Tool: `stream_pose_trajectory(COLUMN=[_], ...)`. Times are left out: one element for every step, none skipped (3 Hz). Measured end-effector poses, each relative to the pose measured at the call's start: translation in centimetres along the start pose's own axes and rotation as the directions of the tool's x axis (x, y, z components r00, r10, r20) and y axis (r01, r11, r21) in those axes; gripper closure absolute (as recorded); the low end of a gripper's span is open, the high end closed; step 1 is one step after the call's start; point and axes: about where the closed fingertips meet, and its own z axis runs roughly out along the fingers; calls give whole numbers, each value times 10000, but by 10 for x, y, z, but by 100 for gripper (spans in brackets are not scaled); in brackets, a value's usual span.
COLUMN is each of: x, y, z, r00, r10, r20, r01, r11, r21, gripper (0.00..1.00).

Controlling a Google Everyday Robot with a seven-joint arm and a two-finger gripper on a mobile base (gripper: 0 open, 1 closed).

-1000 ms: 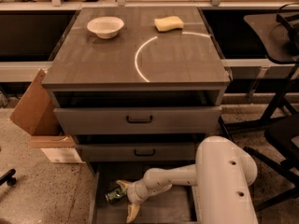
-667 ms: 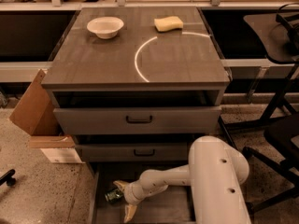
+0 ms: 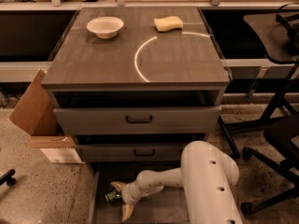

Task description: Pick green can from bottom drawer and place on counter

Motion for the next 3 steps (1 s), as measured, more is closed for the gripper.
stream_pose_trajectory(x=[9, 20, 27], y=[-2, -3, -3], z=[15, 28, 34], r00=[9999, 9996, 9992], r10=[120, 276, 390], r20=[70, 34, -40], r01=[-119, -274, -391], r11=[9998, 9989, 9979], r21=[-165, -387, -517], gripper=[0, 13, 28])
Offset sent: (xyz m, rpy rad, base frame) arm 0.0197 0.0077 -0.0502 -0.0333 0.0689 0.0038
